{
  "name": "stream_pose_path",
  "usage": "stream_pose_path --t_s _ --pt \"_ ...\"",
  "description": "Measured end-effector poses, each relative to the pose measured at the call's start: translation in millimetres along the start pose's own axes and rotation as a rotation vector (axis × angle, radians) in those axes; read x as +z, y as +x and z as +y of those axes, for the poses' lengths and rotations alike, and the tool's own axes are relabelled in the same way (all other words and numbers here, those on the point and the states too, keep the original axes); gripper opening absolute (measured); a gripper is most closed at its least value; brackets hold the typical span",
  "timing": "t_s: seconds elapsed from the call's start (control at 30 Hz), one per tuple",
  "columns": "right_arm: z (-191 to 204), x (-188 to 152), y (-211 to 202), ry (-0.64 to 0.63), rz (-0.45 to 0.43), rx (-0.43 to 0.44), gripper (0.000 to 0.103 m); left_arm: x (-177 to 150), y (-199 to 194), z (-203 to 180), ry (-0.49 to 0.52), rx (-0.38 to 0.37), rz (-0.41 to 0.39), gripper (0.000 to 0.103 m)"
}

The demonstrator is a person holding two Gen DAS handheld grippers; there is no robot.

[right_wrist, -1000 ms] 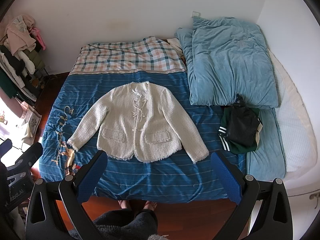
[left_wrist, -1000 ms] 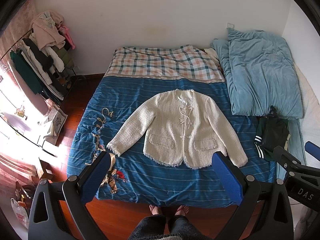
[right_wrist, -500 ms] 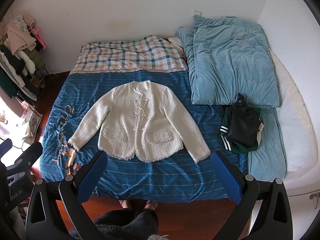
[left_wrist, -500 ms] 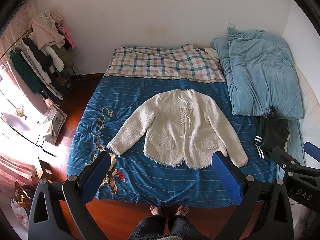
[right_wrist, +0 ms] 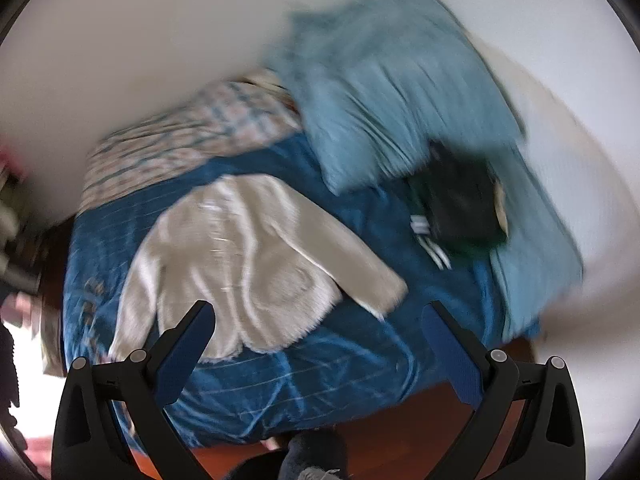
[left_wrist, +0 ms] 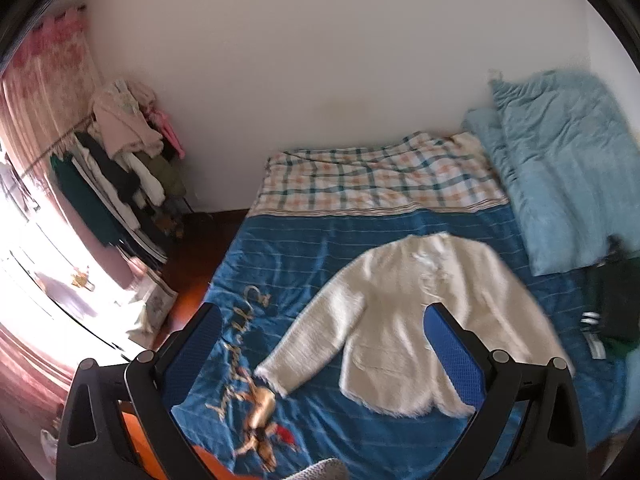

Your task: Fold large clothes

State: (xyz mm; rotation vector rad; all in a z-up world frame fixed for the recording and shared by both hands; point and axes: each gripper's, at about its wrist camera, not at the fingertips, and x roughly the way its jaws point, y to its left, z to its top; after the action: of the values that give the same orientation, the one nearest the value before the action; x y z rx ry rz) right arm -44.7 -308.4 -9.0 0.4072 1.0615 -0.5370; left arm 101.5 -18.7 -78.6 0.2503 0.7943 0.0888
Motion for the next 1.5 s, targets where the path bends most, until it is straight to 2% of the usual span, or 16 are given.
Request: stream_pose_path --t_s 0.1,0.27,0.33,0.37,0.53,0.67,0.73,0.8,0.87,0.9,0.93,0.97,1.0,1.1,1.33,1.5 --pt "-46 -2 71 0.153 0.104 0.016 0.101 -10 55 -21 0.031 0.028 0.063 0.103" --pt "-114 -13 214 0.38 0.251 0.055 0.083 -32 138 -62 0.043 0.073 0.172 0.103" --pt "-139 -21 273 0.461 0.259 0.017 0.058 -44 178 -86 0.066 0.093 0.204 0.103" --pt "-153 -26 304 0.5 0.262 -0.001 0.056 -48 194 -93 0.073 0.096 0.217 0.103" --pt "-206 -55 437 0.702 0.298 -0.041 0.058 -107 303 -131 0.048 0.125 0.429 0.103" --pt "-231 -77 518 0.844 0.348 -0.014 0.071 -143 356 -148 0.038 0.169 0.524 0.103" --pt "-235 -80 546 0.865 0.358 0.003 0.082 -155 373 -155 0.029 0.172 0.556 0.103" --pt "-231 -77 561 0.846 0.366 -0.004 0.09 -162 388 -164 0.033 0.168 0.578 0.103" --pt "-218 -65 567 0.804 0.347 -0.01 0.09 -167 397 -174 0.057 0.168 0.573 0.103" --pt "-209 -58 570 0.765 0.35 -0.018 0.079 -167 401 -179 0.07 0.164 0.566 0.103" --pt "-201 -51 571 0.737 0.347 -0.015 0.051 -167 404 -183 0.079 0.16 0.558 0.103" --pt "-196 -46 571 0.712 0.36 -0.036 0.041 -166 406 -187 0.091 0.158 0.548 0.103" --pt "-191 -39 571 0.703 0.352 -0.013 0.016 -165 412 -191 0.097 0.154 0.538 0.103" --pt "-189 -19 557 0.698 0.315 -0.018 0.013 -160 419 -197 0.108 0.135 0.525 0.103" --pt "-174 93 461 0.643 0.045 0.101 0.013 -131 414 -187 0.067 0.088 0.473 0.103" --pt "-64 185 419 0.449 -0.065 0.286 0.013 -115 424 -164 0.02 0.095 0.47 0.103"
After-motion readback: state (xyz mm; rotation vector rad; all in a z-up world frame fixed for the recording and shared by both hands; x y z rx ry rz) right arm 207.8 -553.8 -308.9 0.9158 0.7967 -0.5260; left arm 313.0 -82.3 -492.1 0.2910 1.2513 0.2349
